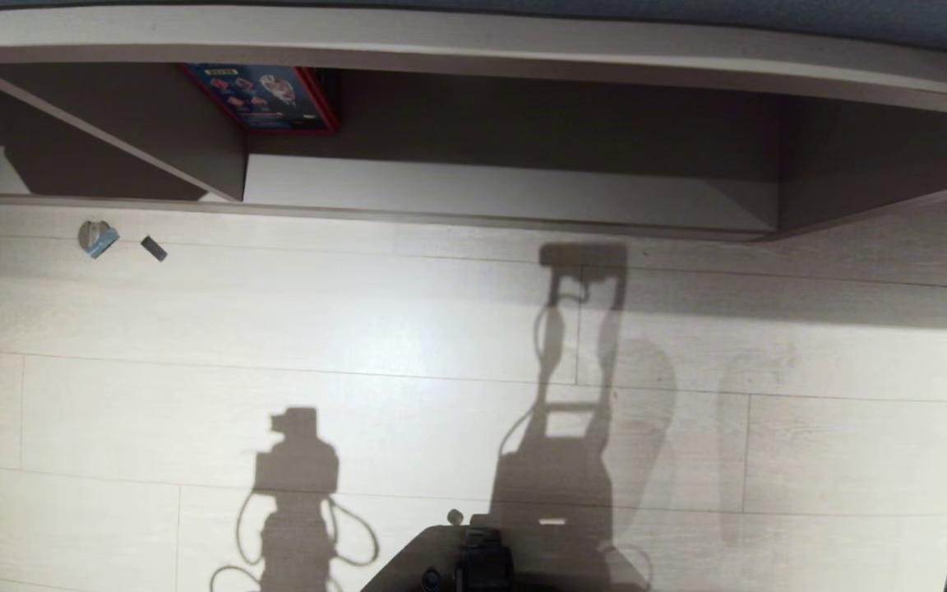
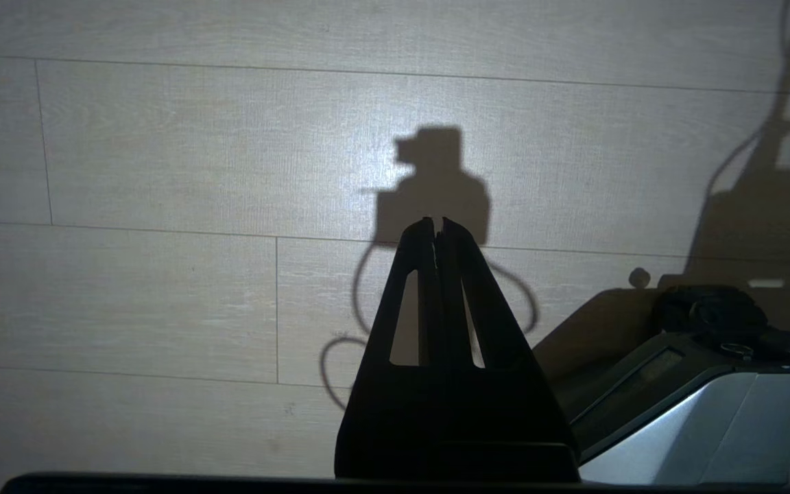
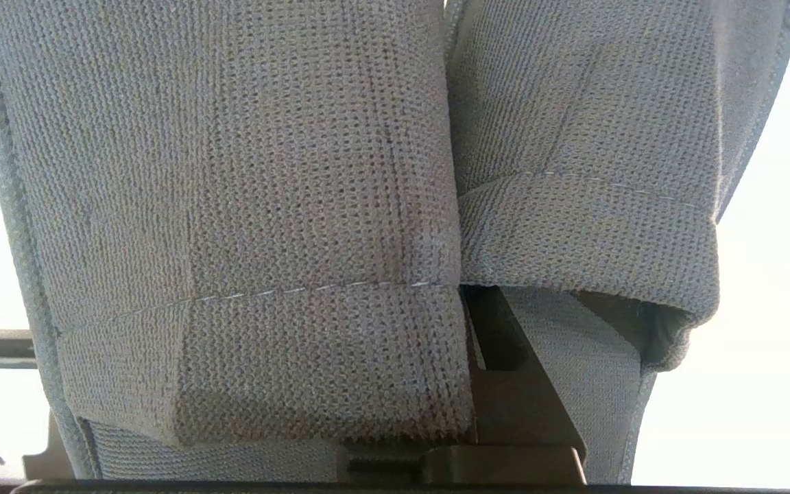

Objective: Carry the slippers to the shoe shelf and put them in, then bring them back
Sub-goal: Place the slippers into the shoe cabinet

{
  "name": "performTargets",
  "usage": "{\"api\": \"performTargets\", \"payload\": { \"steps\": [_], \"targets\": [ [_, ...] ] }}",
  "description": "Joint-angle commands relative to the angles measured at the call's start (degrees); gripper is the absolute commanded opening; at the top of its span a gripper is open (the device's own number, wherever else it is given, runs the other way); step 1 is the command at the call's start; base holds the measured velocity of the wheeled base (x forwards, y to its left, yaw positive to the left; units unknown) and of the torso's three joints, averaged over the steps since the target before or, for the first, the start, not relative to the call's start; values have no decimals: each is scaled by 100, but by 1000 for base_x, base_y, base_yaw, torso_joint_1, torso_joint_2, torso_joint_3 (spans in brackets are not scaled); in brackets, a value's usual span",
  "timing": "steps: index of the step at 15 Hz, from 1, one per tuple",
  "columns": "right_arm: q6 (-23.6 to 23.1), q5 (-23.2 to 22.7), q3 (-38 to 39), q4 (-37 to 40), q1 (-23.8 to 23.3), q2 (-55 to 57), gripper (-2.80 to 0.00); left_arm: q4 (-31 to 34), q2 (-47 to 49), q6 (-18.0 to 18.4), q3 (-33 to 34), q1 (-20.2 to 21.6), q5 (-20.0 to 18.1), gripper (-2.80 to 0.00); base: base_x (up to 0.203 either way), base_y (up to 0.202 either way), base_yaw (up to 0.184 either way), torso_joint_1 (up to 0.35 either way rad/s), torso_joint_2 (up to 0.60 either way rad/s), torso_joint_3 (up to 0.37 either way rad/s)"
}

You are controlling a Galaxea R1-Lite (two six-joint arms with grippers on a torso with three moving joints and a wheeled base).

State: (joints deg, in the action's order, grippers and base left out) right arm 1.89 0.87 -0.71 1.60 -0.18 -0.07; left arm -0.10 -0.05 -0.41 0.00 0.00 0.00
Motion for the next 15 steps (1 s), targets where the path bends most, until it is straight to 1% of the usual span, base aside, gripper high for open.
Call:
{"api": "performTargets", "payload": {
  "steps": [1,15],
  "targets": [
    [-5,10,4,-1,1,-1,-280,1,5,-3,0,0,0,-280,0,0,0,-2,3,-207],
    [-136,-26,41,-98,1,-1,-280,1,5,-3,0,0,0,-280,0,0,0,2,3,-194]
  ]
}}
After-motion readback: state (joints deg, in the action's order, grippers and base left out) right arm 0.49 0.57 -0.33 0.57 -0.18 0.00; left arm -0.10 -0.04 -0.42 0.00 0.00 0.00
